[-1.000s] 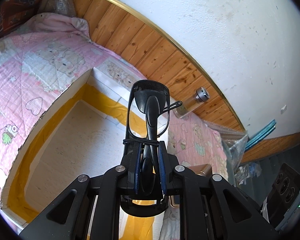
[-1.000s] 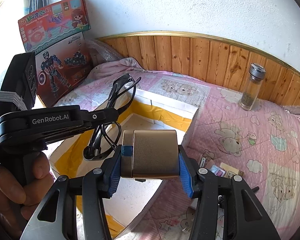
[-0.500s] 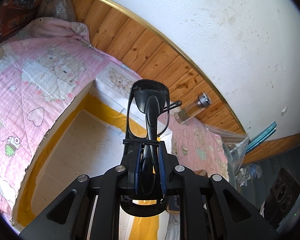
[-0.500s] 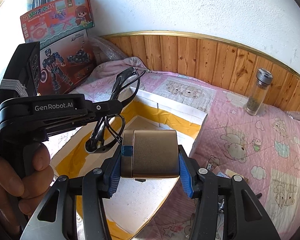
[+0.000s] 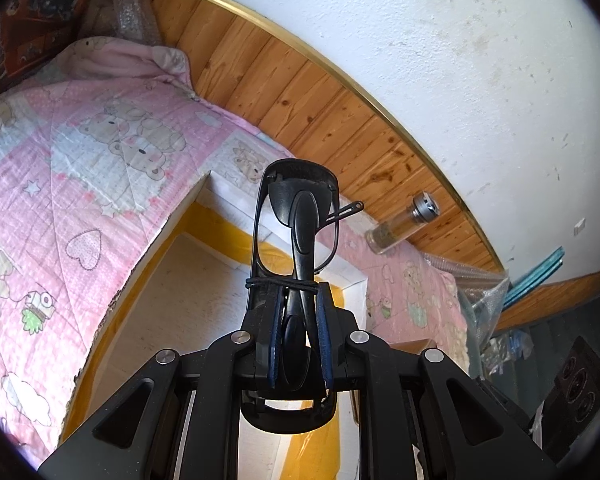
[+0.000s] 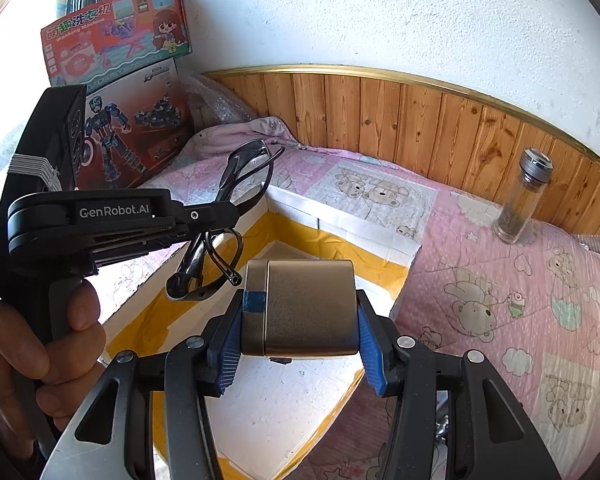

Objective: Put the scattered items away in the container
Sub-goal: 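Carry glasses and gold box with both tools over into the white box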

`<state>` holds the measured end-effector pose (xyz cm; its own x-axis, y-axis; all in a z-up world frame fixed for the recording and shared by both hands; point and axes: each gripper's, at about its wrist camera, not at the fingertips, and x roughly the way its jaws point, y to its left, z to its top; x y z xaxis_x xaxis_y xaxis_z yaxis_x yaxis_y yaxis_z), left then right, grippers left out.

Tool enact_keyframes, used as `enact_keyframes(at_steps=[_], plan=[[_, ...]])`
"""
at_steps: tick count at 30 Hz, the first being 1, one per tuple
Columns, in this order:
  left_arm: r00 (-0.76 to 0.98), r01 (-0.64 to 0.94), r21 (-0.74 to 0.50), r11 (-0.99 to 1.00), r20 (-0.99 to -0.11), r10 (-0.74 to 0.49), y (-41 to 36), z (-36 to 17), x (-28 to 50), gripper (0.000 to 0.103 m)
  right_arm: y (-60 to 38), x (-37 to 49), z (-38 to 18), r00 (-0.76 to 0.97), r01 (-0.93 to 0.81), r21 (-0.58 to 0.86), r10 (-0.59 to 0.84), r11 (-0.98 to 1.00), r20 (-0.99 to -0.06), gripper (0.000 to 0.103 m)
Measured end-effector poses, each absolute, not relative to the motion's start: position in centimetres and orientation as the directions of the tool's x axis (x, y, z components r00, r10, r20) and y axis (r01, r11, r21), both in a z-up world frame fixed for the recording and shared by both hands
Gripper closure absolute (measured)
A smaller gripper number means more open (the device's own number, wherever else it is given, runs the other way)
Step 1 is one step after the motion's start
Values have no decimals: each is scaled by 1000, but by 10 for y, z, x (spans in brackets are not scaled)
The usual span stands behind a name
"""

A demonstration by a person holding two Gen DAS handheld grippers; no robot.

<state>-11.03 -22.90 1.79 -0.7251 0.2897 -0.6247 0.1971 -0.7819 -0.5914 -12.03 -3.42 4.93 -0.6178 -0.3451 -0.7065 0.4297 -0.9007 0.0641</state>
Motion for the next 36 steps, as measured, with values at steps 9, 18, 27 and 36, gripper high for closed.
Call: enact_keyframes(at_steps=[9, 18, 27, 36], plan=[[-679, 218, -546, -809, -680, 276, -228, 0, -131, 87, -38, -131, 50, -623, 434, 50, -340, -899, -704, 51], [-649, 222, -522, -823, -710, 275, -221, -10, -138, 87, -43, -145, 47, -619, 447, 27, -331, -894, -712, 51], [-621, 248, -501, -829, -739, 261, -221, -21, -145, 87, -46, -161, 41, -607, 454, 8, -316, -891, -729, 51], [-594, 260, -491, -831, -760, 263, -220, -31, -154, 87, -53, -172, 34, -594, 469, -19, -299, -883, -747, 51]])
